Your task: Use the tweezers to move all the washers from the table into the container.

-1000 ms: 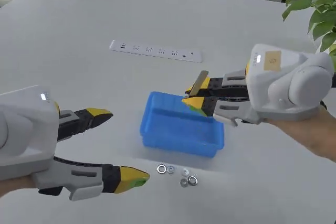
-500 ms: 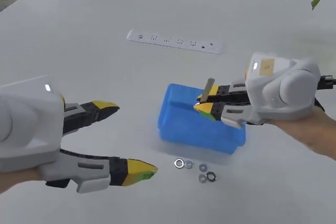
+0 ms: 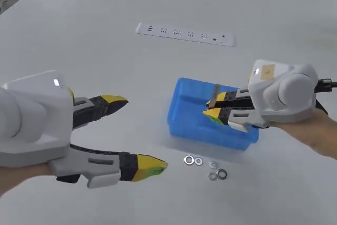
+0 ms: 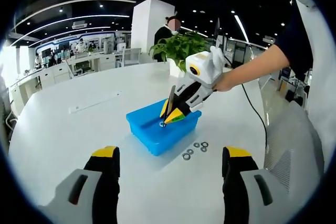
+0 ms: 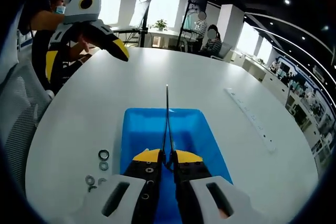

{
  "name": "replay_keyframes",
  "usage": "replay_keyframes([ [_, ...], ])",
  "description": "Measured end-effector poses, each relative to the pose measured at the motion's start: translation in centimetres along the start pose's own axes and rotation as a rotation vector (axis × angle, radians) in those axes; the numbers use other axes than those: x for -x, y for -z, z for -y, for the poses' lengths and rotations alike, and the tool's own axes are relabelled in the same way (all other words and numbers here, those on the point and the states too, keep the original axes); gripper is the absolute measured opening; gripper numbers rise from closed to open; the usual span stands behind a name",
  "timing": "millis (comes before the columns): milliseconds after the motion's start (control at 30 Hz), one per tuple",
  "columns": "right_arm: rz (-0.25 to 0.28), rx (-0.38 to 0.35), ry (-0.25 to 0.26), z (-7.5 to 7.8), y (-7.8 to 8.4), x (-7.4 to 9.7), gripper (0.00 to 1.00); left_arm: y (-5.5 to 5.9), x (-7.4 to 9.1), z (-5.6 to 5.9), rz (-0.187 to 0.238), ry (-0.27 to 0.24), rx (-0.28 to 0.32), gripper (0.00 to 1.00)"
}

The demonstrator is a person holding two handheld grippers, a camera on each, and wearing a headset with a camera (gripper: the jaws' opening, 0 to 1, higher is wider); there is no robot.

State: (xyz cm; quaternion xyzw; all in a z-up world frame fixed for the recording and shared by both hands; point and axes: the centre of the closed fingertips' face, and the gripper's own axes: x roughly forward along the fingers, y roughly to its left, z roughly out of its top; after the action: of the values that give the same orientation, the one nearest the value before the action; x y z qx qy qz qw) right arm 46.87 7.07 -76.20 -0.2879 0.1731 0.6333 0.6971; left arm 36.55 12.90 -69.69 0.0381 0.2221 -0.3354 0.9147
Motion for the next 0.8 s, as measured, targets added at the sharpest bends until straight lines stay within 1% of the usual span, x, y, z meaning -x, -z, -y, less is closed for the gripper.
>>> replay_keyframes([
  [333,-0.011,-0.004,-0.01,-0.3,0.5,-0.2,0.1,0.3,0.3,-0.3,-0.014,-0.004,-0.003,0.83],
  [567,-0.016,-0.001,-0.009,-0.4,0.7,-0.2,0.1,0.3,0.5,-0.4,-0.01,-0.008,-0.001,0.83],
  [700,0.01,-0.017,-0.004,-0.3,0.2,0.0,0.09,0.0,0.5,-0.5,-0.001,-0.011,-0.001,0.83],
  [767,0.021,-0.02,0.0,-0.3,-0.3,0.2,0.09,-0.5,0.3,-0.7,0.012,-0.011,0.003,0.83],
  [800,0.025,-0.021,0.0,-0.3,-0.5,0.2,0.08,-0.9,0.0,-0.9,0.024,-0.012,0.002,0.83],
])
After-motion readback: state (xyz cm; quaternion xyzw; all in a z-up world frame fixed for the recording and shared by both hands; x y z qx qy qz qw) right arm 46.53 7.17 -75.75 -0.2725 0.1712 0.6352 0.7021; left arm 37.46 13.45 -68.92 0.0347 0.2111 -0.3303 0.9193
